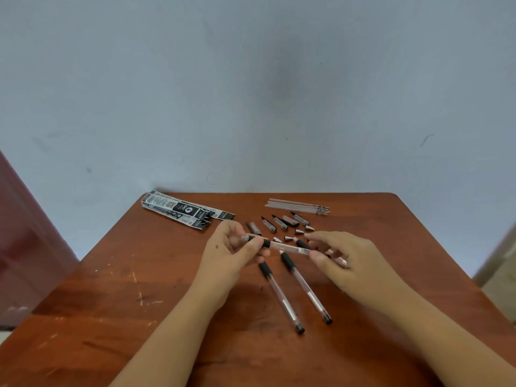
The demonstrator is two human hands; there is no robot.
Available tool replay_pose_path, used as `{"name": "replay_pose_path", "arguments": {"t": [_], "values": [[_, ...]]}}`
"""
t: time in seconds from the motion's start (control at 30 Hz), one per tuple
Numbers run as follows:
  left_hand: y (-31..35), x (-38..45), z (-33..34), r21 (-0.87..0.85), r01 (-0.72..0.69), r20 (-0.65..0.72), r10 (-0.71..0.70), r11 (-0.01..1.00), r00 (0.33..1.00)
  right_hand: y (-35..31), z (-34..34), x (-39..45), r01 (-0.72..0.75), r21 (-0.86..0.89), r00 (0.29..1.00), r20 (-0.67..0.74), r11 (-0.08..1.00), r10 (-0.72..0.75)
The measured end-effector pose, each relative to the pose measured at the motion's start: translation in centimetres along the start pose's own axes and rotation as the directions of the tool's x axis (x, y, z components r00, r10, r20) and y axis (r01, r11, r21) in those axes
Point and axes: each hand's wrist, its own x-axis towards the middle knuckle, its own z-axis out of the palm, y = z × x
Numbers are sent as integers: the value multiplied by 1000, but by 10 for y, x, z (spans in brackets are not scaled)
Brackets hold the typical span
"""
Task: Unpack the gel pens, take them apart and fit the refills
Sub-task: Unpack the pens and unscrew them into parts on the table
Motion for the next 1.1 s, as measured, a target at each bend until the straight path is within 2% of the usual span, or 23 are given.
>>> {"name": "replay_pose_path", "arguments": {"t": [0.1,0.23,0.3,0.37,0.47,0.53,0.63,0.77,0.83,0.9,1.1], "values": [[-4,-1,4,11,10,92,-11,1000,996,0,3,-1,36,-53,999,-21,998,-37],[-10,0,6,45,16,140,-22,999,990,1,4,-2,64,-72,997,37,995,-62],[-11,0,6,115,16,111,-29,993,993,1,1,-1,85,-98,995,68,992,-79],[-11,3,4,212,26,48,-37,977,998,4,-6,1,79,-149,997,37,986,-75],[-9,7,-3,341,-15,-48,33,940,998,19,-23,5,-107,-174,988,-127,979,86],[-9,9,-7,574,-49,-12,68,817,998,33,-30,7,-266,-174,954,-192,948,232],[-15,16,-16,849,-55,77,-20,526,997,44,-31,8,-379,-217,923,-152,899,353],[-19,22,-29,974,103,-51,-244,204,969,49,-26,8,-414,-240,910,-102,878,402],[-20,22,-30,990,120,-92,-307,73,947,49,-21,8,-417,-268,908,-73,868,414],[-22,21,-29,993,116,-97,-323,38,941,48,-17,8,-425,-289,900,-32,858,435],[-21,20,-28,993,112,-100,-306,24,947,47,-10,10,-455,-296,873,38,840,487]]}}
